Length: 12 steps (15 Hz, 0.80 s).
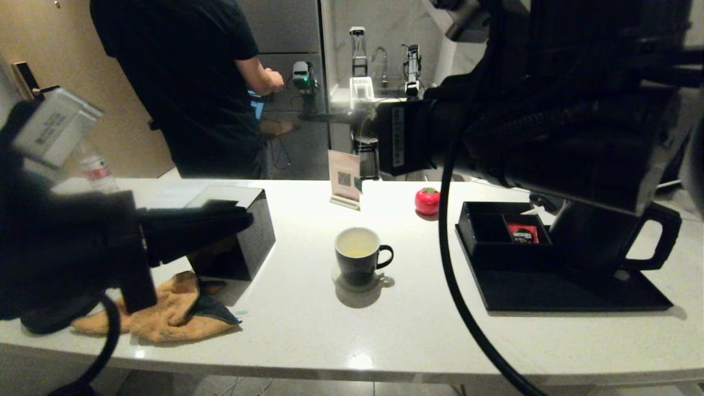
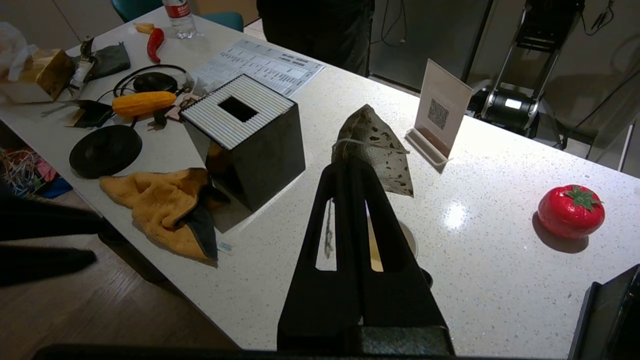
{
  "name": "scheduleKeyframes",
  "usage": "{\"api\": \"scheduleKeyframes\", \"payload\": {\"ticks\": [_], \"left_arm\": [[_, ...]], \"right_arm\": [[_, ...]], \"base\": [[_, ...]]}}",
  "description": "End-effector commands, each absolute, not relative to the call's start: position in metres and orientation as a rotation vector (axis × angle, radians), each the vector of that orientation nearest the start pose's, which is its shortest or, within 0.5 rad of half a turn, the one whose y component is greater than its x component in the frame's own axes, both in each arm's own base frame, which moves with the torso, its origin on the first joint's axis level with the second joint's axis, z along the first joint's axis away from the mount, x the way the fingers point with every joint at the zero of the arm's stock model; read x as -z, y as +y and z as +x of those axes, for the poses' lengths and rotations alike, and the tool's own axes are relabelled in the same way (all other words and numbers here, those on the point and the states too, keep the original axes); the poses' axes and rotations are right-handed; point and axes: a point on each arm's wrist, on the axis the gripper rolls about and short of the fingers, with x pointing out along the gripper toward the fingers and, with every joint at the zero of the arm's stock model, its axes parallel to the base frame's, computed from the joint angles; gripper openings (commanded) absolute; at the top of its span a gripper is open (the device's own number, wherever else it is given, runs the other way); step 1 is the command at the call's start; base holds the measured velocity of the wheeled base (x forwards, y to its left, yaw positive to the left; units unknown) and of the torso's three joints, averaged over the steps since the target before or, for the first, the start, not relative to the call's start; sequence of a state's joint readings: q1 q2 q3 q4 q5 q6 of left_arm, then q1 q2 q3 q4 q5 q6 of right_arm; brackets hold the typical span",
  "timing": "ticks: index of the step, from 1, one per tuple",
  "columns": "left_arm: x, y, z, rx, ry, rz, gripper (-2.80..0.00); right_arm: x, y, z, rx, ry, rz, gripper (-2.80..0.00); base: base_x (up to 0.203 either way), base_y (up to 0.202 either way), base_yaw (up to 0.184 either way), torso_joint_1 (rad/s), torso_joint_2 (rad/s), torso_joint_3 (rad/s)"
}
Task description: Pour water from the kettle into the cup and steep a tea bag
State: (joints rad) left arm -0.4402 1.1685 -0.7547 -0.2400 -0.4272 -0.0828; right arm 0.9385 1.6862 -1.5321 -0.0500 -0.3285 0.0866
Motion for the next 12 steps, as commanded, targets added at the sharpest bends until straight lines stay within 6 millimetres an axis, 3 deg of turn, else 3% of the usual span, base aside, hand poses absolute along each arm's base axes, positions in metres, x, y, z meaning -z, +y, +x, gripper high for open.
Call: {"api": "scheduleKeyframes", "payload": {"ticks": [1, 4, 9, 12], "left_arm": [[-0.248, -0.098, 0.176, 0.877, 0.260, -0.073, 0.00], [-0.250, -0.110, 0.189, 0.907, 0.184, -0.075, 0.00], [-0.239, -0.132, 0.190, 0.968, 0.220, -0.068, 0.00], [-0.238, -0.152, 0.196, 1.000, 0.149, -0.070, 0.00]], "right_arm": [[-0.337, 0.251, 0.193, -0.604, 0.107, 0.026, -2.80], [-0.339, 0.248, 0.190, -0.606, 0.107, 0.026, -2.80], [-0.349, 0.239, 0.181, -0.616, 0.085, 0.042, -2.80], [-0.348, 0.235, 0.175, -0.622, 0.089, 0.038, -2.80]], "base": [[0.000, 0.000, 0.000, 0.000, 0.00, 0.000], [0.000, 0.000, 0.000, 0.000, 0.00, 0.000], [0.000, 0.000, 0.000, 0.000, 0.00, 0.000], [0.000, 0.000, 0.000, 0.000, 0.00, 0.000]]}}
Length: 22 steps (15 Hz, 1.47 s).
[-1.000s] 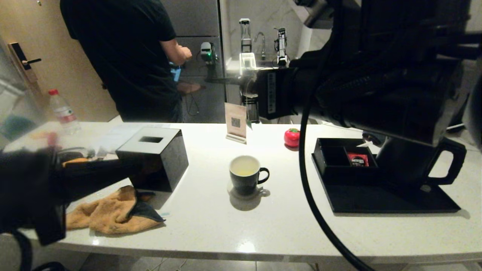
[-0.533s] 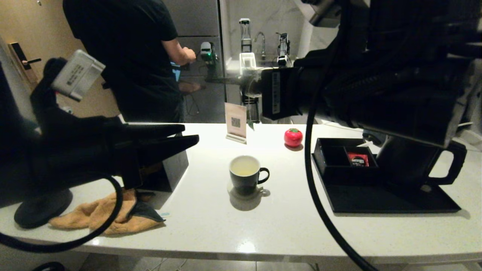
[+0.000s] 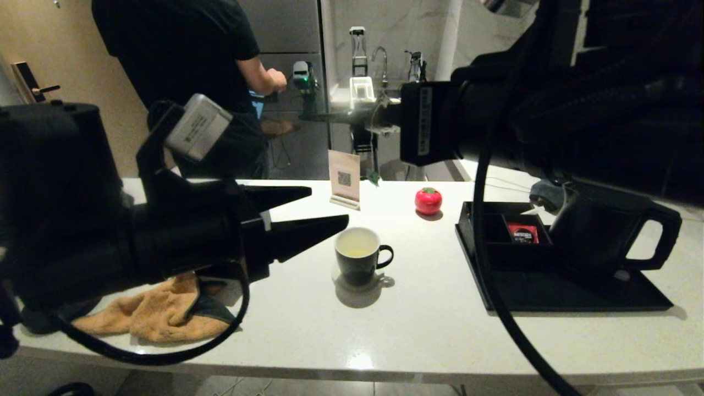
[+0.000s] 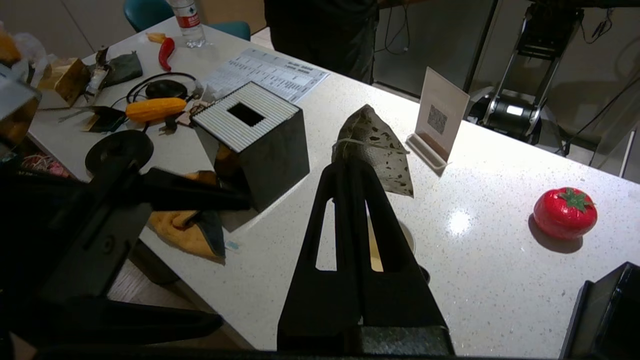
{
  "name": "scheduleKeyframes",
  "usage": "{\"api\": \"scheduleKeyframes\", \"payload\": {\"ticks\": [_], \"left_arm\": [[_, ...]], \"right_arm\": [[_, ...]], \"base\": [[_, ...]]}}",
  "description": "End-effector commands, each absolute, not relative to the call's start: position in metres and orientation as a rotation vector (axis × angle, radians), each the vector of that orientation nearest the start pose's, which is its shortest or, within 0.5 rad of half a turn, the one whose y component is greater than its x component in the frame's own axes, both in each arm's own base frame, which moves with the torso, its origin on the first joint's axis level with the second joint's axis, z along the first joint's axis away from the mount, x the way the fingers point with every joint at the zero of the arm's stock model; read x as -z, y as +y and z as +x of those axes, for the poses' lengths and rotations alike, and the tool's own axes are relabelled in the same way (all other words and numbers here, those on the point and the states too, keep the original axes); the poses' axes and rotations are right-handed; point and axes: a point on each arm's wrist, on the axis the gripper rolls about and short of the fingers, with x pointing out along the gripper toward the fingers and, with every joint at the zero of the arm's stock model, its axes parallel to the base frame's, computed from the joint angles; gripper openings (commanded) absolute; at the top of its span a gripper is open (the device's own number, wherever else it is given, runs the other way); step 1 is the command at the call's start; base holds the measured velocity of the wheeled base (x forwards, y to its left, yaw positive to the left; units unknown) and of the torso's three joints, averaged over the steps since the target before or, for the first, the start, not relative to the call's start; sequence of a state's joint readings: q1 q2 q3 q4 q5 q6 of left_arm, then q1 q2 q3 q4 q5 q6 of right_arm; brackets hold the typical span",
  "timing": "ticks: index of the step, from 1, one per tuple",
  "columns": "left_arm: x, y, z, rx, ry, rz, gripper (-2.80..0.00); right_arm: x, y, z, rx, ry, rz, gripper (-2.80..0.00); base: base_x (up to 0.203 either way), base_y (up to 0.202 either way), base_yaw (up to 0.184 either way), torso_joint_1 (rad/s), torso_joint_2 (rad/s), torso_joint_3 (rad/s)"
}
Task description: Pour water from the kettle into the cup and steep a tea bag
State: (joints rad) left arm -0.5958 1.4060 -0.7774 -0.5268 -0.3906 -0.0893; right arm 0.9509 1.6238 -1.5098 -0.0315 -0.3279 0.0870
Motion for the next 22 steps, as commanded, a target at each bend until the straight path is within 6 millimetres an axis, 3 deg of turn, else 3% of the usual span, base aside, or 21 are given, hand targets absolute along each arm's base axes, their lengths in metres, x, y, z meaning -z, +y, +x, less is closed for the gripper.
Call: {"api": "scheduleKeyframes", "payload": {"ticks": [1, 22], "left_arm": [[-0.237, -0.157, 0.197, 0.994, 0.145, -0.071, 0.00], [-0.226, -0.185, 0.229, 0.987, 0.090, -0.080, 0.00]], "right_arm": [[-0.347, 0.234, 0.172, -0.629, 0.092, 0.036, -2.80], [-0.339, 0.235, 0.158, -0.671, 0.117, 0.015, -2.80]], "base": [[0.000, 0.000, 0.000, 0.000, 0.00, 0.000], [0.000, 0.000, 0.000, 0.000, 0.00, 0.000]]}}
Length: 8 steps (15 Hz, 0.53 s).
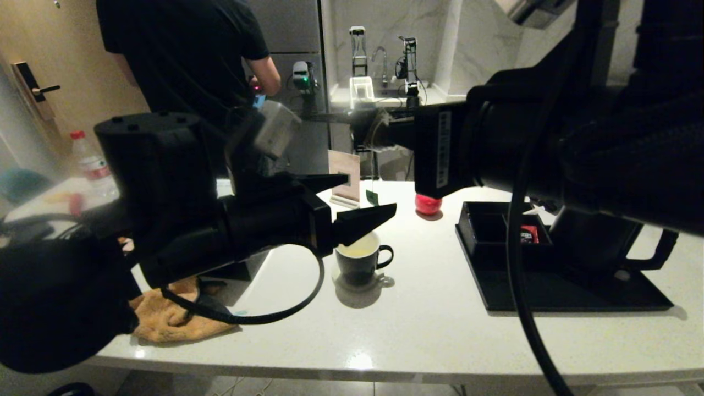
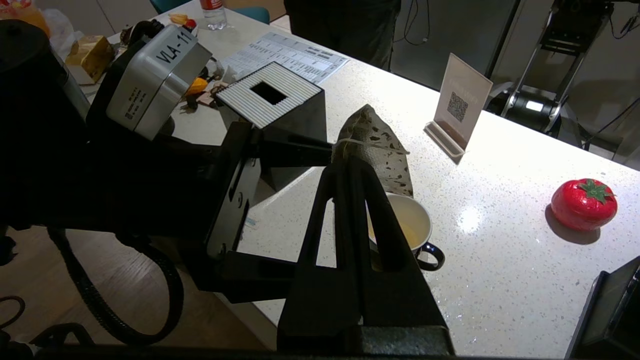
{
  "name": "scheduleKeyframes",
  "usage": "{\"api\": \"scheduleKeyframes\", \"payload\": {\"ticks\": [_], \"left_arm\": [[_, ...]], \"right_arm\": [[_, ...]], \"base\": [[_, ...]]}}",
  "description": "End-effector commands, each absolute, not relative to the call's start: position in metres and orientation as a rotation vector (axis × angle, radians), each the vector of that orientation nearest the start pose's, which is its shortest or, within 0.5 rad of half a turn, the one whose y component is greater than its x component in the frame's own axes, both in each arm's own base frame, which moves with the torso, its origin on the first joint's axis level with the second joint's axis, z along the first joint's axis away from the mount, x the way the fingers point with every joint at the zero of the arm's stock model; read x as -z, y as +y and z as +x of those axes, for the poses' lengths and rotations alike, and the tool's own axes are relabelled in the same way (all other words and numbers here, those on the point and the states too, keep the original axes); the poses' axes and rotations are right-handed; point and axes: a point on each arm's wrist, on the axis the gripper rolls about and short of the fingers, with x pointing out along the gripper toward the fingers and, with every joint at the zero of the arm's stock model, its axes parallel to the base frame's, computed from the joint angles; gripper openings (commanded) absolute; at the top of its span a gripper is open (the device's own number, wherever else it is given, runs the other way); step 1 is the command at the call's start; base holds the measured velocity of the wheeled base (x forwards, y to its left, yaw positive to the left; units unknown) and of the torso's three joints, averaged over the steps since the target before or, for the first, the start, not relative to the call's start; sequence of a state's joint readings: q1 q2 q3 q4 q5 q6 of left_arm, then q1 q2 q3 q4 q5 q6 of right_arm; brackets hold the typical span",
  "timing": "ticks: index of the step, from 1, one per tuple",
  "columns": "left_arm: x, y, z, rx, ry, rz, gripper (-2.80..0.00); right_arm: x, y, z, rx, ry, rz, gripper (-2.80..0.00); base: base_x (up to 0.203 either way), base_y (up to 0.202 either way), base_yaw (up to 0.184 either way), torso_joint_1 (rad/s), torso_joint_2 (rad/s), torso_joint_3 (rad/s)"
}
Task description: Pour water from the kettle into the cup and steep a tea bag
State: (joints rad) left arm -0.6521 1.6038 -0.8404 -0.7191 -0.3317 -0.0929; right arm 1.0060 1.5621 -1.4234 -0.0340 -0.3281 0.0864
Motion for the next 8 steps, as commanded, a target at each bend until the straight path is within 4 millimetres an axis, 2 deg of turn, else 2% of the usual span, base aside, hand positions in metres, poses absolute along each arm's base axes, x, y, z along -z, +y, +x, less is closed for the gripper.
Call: {"api": "scheduleKeyframes", "payload": {"ticks": [1, 8], "left_arm": [[-0.2257, -0.1874, 0.2290, 0.993, 0.079, -0.082, 0.00], [-0.2233, -0.1960, 0.2292, 1.013, 0.087, -0.080, 0.00]], "right_arm": [[-0.3379, 0.2359, 0.1580, -0.671, 0.119, 0.014, -2.80], [-0.3347, 0.2399, 0.1600, -0.672, 0.124, 0.010, -2.80]], "base": [[0.000, 0.000, 0.000, 0.000, 0.00, 0.000], [0.000, 0.000, 0.000, 0.000, 0.00, 0.000]]}}
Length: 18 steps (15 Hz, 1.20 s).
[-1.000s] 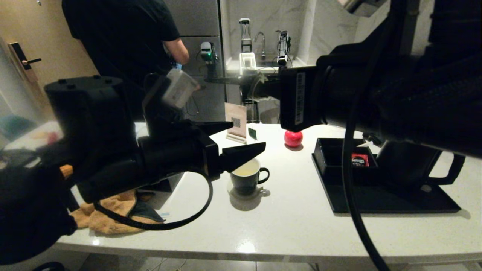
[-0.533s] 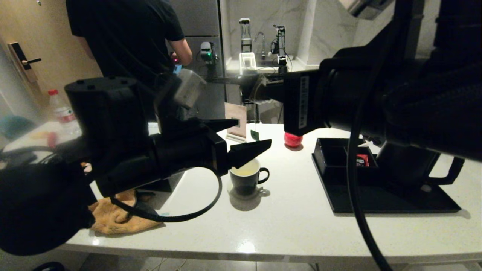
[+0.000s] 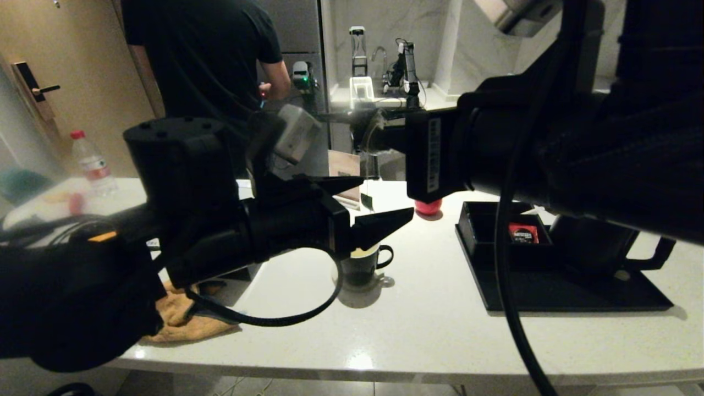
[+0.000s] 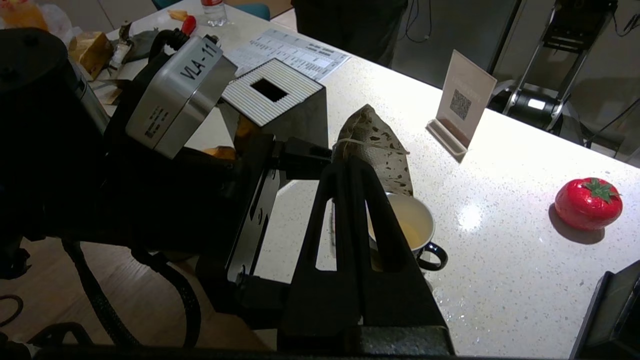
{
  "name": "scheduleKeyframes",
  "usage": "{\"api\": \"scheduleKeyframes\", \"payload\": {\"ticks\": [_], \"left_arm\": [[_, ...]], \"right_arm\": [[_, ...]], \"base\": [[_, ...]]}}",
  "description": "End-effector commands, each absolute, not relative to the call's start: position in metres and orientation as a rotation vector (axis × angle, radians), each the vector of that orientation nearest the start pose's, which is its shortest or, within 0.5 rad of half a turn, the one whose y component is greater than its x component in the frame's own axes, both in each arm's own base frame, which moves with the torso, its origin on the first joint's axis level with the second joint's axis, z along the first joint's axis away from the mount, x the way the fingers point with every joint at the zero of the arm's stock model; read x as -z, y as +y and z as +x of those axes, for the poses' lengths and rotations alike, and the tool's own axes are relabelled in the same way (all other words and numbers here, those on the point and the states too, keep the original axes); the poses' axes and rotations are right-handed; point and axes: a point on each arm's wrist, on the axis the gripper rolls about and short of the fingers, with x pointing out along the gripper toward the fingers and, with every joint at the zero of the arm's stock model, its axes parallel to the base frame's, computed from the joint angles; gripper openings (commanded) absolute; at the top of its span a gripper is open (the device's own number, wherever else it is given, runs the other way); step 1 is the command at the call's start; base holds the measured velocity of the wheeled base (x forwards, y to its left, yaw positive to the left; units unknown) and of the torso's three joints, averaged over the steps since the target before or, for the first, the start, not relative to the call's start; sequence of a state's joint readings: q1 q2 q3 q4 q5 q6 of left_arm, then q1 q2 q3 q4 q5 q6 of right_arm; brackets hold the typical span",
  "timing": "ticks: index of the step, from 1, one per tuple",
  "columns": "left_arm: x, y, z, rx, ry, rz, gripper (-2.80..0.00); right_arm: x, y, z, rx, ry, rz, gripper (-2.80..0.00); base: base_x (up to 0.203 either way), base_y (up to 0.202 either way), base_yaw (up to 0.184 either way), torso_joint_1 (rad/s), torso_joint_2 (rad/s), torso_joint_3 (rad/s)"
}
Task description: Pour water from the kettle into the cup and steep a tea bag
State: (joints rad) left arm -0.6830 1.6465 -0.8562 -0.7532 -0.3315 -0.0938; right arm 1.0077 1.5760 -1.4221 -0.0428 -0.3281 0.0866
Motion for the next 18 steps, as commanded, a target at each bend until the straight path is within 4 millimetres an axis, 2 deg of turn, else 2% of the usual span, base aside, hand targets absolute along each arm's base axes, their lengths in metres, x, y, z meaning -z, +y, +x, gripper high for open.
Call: {"api": "scheduleKeyframes", "payload": {"ticks": [1, 8, 9, 18], "left_arm": [[-0.2231, -0.1960, 0.2294, 1.013, 0.088, -0.080, 0.00], [-0.2204, -0.1970, 0.2311, 1.022, 0.093, -0.078, 0.00], [-0.2202, -0.1970, 0.2310, 1.021, 0.095, -0.078, -2.80], [-0.2187, -0.1958, 0.2285, 1.016, 0.101, -0.076, -2.80]], "right_arm": [[-0.3333, 0.2405, 0.1604, -0.673, 0.127, 0.007, -2.80], [-0.3265, 0.2443, 0.1628, -0.671, 0.143, -0.006, -2.80], [-0.3263, 0.2447, 0.1631, -0.671, 0.144, -0.006, -2.80], [-0.3239, 0.2461, 0.1639, -0.670, 0.151, -0.012, -2.80]], "base": [[0.000, 0.000, 0.000, 0.000, 0.00, 0.000], [0.000, 0.000, 0.000, 0.000, 0.00, 0.000], [0.000, 0.000, 0.000, 0.000, 0.00, 0.000], [0.000, 0.000, 0.000, 0.000, 0.00, 0.000]]}}
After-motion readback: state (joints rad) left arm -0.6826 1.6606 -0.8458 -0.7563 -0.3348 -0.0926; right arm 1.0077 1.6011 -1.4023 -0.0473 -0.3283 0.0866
